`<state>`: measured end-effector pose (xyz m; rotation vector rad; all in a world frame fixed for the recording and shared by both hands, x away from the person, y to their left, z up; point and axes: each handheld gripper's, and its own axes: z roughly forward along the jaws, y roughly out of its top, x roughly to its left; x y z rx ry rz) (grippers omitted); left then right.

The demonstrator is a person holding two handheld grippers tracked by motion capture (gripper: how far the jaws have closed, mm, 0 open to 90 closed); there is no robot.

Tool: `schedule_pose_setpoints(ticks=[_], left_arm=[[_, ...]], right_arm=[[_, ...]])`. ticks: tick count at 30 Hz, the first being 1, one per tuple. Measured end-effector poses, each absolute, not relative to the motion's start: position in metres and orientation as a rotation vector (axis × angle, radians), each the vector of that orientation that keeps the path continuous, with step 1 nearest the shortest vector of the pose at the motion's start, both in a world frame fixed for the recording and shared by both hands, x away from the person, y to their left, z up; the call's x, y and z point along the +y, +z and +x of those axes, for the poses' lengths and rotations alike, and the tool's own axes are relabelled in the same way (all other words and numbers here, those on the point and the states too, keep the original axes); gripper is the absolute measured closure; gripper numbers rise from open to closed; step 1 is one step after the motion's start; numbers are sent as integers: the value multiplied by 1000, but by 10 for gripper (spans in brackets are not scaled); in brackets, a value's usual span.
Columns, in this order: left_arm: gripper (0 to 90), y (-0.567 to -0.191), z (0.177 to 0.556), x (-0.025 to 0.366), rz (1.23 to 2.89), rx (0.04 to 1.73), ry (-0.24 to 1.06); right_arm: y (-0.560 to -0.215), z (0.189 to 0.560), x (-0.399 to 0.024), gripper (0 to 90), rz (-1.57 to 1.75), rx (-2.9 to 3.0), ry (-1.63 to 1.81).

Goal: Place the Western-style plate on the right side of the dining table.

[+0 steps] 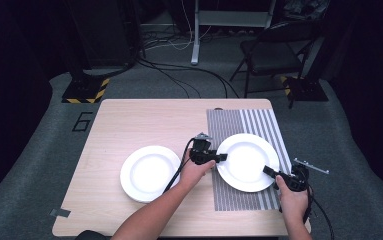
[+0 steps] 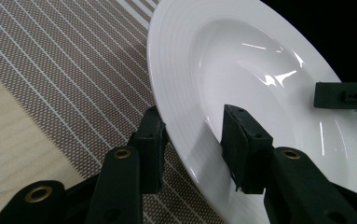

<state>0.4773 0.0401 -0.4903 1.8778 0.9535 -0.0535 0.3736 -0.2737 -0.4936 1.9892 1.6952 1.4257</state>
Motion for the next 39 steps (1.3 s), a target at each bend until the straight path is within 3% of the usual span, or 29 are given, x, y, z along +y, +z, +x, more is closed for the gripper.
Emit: schedule_pose_setpoints(ticks=[15,39], left_arm=[[606,-473,491,35,1861,941,-27],[606,-504,499,25,1852,994,-19]], right_arm=[[-481,385,-278,602,1975,1670,1446],[-510,397,-281,602,2002,1640,1401]])
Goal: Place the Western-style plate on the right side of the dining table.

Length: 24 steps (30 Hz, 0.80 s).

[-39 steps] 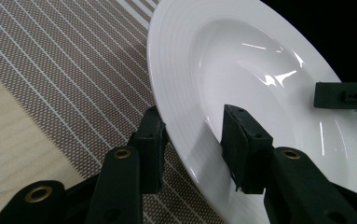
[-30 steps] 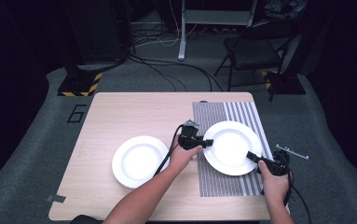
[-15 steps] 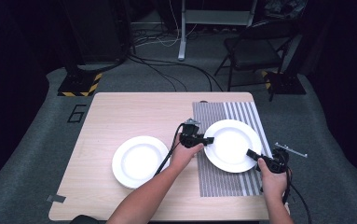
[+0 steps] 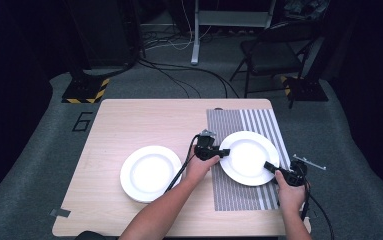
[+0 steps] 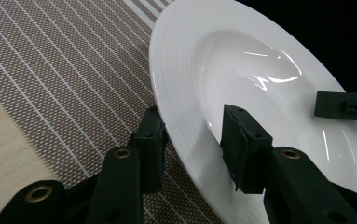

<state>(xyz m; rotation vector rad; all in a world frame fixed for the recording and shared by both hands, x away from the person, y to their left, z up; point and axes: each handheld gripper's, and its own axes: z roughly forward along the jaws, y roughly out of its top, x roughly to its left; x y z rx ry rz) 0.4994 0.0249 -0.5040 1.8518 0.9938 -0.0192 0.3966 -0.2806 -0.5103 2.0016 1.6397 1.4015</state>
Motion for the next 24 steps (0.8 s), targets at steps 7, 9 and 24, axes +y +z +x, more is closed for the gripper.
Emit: schedule_pose_setpoints(ticks=[7,9,24], left_arm=[[607,-510,501,23,1855,1004,-14],[607,-511,502,23,1860,999,-14],[605,-519,509,20,1845,1019,-31]], right_arm=[[-515,402,-282,603,1995,1651,1395],[-516,403,-282,602,2007,1646,1385],[-519,411,-285,603,1979,1641,1378]])
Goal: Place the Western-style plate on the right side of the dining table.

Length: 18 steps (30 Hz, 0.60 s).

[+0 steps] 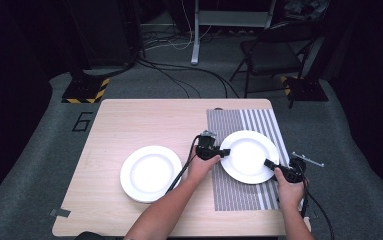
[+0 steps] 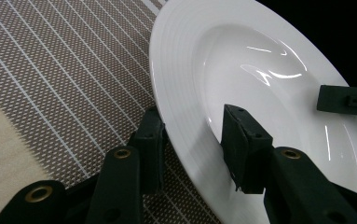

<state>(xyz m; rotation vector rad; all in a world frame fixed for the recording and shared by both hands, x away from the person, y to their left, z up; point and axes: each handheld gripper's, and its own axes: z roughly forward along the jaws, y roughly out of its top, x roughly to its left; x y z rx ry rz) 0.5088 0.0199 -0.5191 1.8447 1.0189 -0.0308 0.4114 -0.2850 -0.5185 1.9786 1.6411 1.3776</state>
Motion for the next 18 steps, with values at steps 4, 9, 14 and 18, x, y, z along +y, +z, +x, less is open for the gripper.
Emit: schedule_pose_setpoints(ticks=[4,9,14,18], left_arm=[[604,-523,510,19,1847,1034,-35],[601,-524,512,18,1846,1022,-43],[586,-525,511,16,1860,1017,-37],[582,-525,511,15,1860,1012,-28]], right_arm=[[-522,414,-285,600,1995,1630,1381],[-525,417,-287,596,2017,1611,1381],[-526,418,-288,589,2023,1617,1361],[-526,418,-286,580,2006,1628,1323]])
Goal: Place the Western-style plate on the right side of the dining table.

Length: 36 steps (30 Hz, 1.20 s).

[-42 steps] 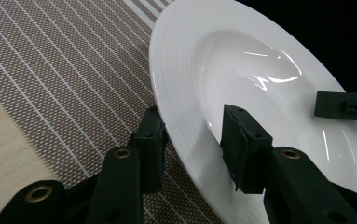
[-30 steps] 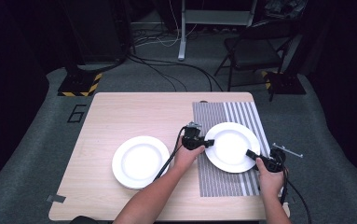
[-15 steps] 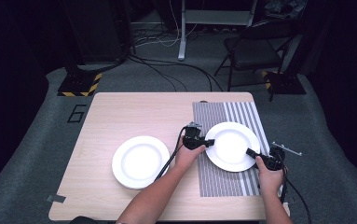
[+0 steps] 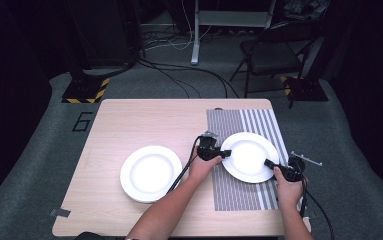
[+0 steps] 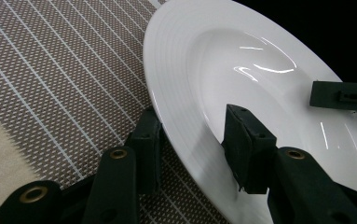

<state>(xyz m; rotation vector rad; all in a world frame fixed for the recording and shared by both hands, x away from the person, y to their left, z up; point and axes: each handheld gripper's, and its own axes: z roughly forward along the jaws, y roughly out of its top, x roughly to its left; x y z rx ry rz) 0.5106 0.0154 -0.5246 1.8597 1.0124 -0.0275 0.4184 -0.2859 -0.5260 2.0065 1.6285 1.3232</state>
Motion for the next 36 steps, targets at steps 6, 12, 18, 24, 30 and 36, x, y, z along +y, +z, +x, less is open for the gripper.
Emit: schedule_pose_setpoints(ticks=[6,12,18,24,30,36], left_arm=[[573,-524,510,14,1869,1007,-11],[561,-524,510,14,1882,988,-2],[543,-522,508,13,1901,982,19],[525,-517,508,17,1916,968,20],[524,-505,505,31,1889,957,27],[519,-488,502,44,1853,933,36]], right_arm=[[-525,419,-283,567,1986,1642,1283],[-524,419,-282,566,1974,1666,1252],[-522,418,-281,543,1946,1698,1220],[-517,414,-284,504,1930,1694,1225],[-511,404,-290,505,1914,1685,1230],[-501,396,-289,500,1870,1688,1229]])
